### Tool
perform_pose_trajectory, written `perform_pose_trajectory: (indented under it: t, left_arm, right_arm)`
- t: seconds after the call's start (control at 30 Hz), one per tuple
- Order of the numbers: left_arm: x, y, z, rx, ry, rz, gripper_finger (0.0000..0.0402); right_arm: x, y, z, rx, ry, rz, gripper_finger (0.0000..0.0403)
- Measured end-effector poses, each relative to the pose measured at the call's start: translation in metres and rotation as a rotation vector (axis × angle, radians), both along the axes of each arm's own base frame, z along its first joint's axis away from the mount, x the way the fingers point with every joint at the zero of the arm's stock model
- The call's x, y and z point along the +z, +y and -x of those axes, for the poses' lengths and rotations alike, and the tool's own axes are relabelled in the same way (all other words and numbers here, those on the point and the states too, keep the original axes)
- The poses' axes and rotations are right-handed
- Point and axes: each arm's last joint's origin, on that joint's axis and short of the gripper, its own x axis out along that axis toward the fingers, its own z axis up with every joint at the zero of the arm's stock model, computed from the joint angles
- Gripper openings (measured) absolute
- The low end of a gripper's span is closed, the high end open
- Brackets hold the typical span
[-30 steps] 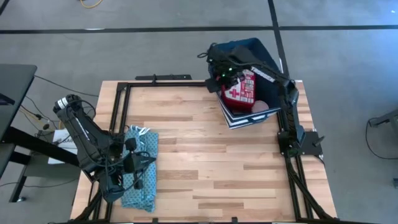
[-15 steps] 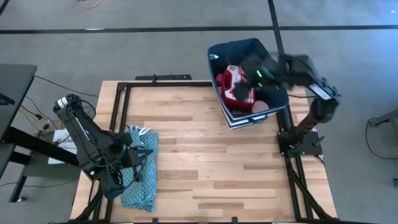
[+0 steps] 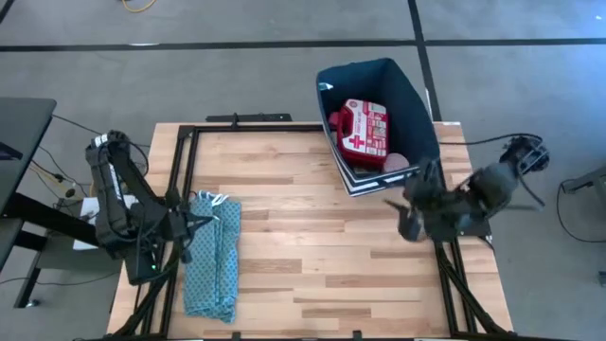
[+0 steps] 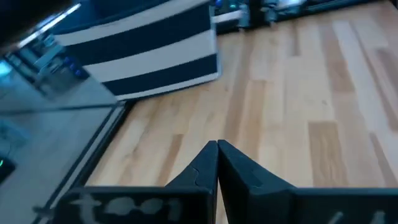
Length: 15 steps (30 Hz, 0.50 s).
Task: Pick & place medical supplies in basket/bin
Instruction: Return to Home Position
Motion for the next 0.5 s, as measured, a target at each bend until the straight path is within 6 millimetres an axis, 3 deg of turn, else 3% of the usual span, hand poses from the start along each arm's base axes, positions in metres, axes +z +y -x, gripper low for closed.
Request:
perform_pose_trajectory:
  t: [0.17, 0.27, 0.4, 0.5]
  left_arm:
    - [-0.031, 0.009, 0.017, -0.069, -0.176, 0.034, 0.0]
    - [-0.049, 0.021, 0.025, -0.085, -0.335, 0.051, 0.0]
    - [-0.069, 0.036, 0.031, -0.07, -0.504, 0.213, 0.0]
    - [-0.088, 0.034, 0.032, -0.06, -0.546, 0.33, 0.0]
  right_arm:
    - [-0.078, 0.021, 0.013, 0.154, -0.13, -0.046, 0.0221]
    - [-0.114, 0.032, 0.014, 0.304, -0.209, -0.012, 0.0221]
    - [-0.142, 0.036, 0.014, 0.444, -0.343, 0.006, 0.0221]
    - [-0.155, 0.032, 0.013, 0.501, -0.442, 0.044, 0.0221]
